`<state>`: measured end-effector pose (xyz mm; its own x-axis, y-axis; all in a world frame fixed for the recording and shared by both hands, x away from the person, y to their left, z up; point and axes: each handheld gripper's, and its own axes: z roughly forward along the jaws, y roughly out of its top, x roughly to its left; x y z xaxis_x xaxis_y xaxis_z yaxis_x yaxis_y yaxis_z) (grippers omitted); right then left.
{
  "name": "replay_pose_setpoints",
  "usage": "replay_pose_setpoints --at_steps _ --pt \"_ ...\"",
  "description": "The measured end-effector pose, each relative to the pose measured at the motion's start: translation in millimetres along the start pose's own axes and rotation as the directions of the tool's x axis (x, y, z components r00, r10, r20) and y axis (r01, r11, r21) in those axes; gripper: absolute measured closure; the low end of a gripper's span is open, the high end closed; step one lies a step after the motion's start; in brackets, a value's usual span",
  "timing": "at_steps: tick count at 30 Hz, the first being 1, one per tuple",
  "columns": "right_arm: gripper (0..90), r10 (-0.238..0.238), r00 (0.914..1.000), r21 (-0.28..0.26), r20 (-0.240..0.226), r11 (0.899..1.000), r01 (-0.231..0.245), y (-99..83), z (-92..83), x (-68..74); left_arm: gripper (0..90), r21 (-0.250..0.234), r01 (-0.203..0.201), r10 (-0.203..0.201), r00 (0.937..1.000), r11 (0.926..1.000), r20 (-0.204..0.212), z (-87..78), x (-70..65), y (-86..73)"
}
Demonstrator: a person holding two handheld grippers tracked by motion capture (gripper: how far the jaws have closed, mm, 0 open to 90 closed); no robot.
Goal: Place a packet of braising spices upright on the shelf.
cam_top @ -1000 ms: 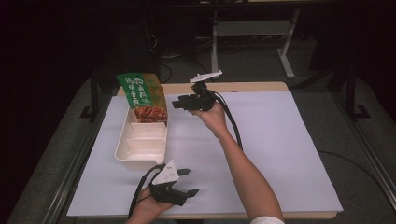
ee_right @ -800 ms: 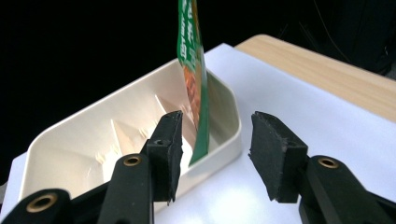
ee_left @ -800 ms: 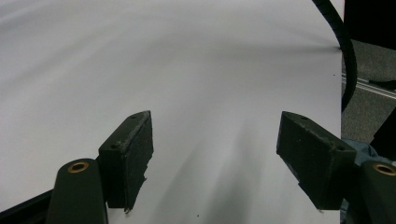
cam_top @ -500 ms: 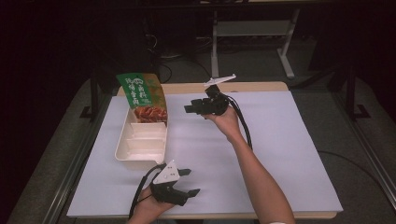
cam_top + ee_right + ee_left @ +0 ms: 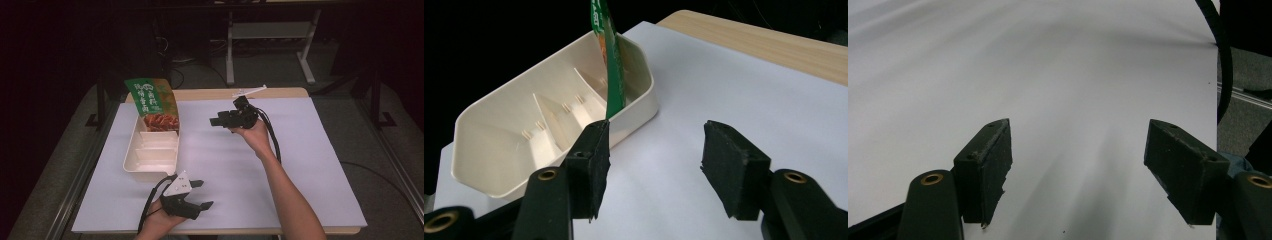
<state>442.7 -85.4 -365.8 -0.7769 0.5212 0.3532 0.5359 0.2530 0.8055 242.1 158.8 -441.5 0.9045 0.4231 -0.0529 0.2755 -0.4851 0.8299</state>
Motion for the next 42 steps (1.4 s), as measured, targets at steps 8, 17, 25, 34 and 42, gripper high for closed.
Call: replay_pose_setpoints --at_steps 8,17,25,34,42 --pt "41.7 0.016 0.9999 -0.004 0.005 1.000 -0.016 -12.1 -10.9 -4.2 26.5 0.004 0.001 -0.001 1.0000 1.0000 -0.001 0.2 0.4 -0.3" --pt "40.6 0.032 0.9994 0.001 0.011 0.999 -0.032 -22.0 -23.2 -7.9 26.5 0.004 0.000 0.000 1.0000 1.0000 -0.003 -0.9 1.4 -0.5" --pt "39.6 0.033 0.9994 0.016 0.013 0.999 -0.033 -33.2 -27.8 -7.9 26.5 0.005 -0.004 0.004 1.0000 1.0000 -0.007 -1.3 1.4 -0.6" --pt "38.1 0.041 0.9990 0.040 0.017 0.998 -0.042 -45.0 -33.9 -5.5 26.5 0.006 -0.004 0.004 0.9999 1.0000 -0.011 -0.9 1.8 -0.1" --pt "37.3 0.044 0.9988 0.042 0.019 0.998 -0.045 -53.6 -44.8 -2.5 26.5 -0.003 0.018 -0.018 0.9998 0.9998 -0.011 -1.4 4.0 -0.9"
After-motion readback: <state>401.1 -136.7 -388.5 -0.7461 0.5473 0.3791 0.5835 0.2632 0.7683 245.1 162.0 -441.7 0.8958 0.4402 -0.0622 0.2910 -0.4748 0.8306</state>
